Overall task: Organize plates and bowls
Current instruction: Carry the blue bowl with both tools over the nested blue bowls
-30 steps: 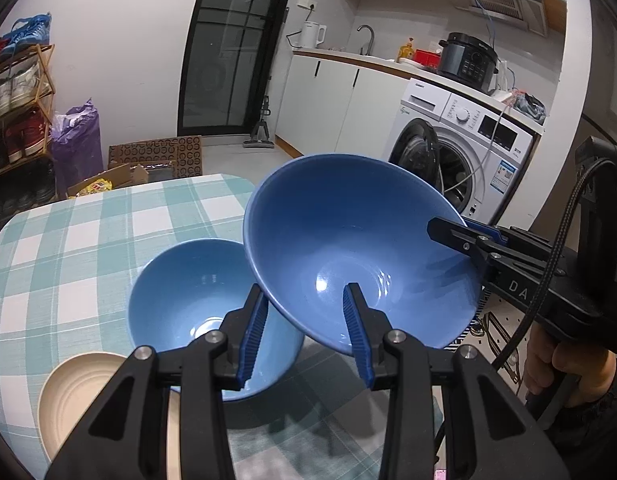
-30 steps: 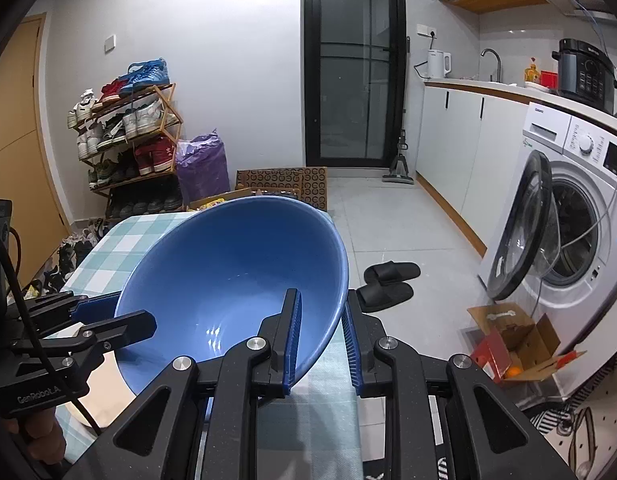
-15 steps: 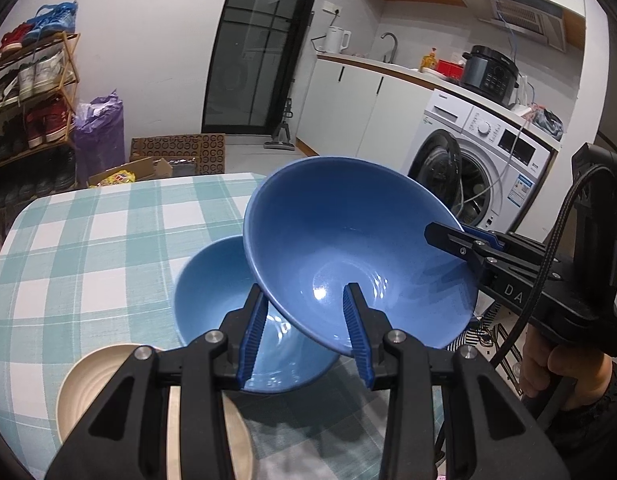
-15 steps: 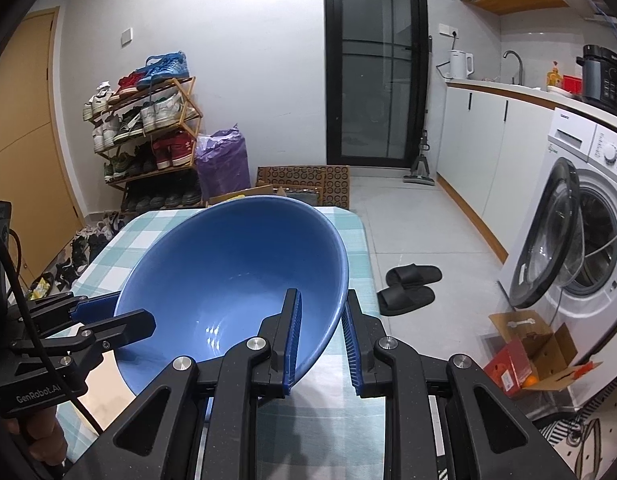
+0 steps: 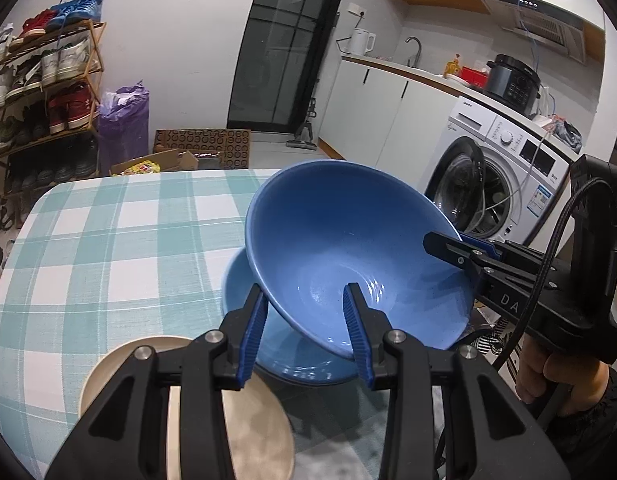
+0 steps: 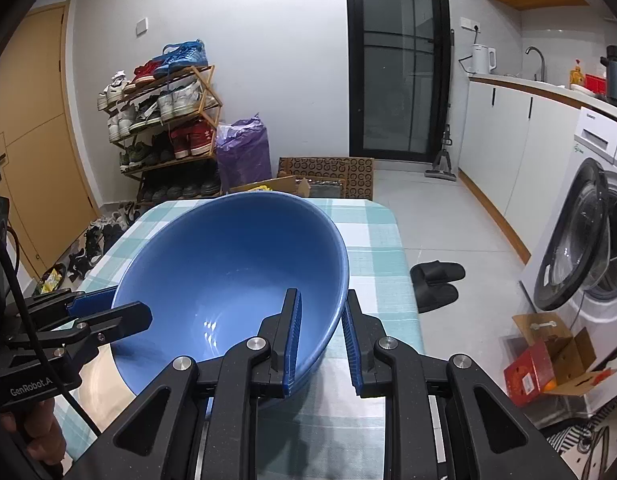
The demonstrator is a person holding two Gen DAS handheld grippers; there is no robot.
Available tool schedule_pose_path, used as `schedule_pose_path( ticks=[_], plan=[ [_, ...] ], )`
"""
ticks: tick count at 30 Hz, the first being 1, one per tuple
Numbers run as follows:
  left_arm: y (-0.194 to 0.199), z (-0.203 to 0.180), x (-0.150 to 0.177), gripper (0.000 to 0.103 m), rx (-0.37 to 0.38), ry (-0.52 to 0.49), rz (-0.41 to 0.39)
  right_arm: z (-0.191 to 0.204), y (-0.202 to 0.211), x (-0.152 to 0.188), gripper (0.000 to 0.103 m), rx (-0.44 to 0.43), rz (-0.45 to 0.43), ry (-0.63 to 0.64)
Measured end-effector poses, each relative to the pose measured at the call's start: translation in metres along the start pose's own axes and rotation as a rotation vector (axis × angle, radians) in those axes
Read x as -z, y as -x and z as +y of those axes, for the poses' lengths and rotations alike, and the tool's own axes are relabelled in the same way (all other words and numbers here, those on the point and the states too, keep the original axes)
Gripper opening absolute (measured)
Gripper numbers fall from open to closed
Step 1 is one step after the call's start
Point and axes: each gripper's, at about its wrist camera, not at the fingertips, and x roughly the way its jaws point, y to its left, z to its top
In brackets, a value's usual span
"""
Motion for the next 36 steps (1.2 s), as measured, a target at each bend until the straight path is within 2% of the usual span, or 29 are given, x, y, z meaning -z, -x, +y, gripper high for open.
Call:
schedule_pose_path(
  ticks=[13,36],
  plan=[
    [-0.014,0.018,0.008,0.038,-0.037,0.022,0.032,0.016,-0.027,0.009,0.021,-0.013,0.043,0.018],
    [-0.039,0.020,0.018,0.038,-0.095,-0.012,0.064,0.026,-0.052,0.020,0.021,0.038,0.095,0.042]
  ],
)
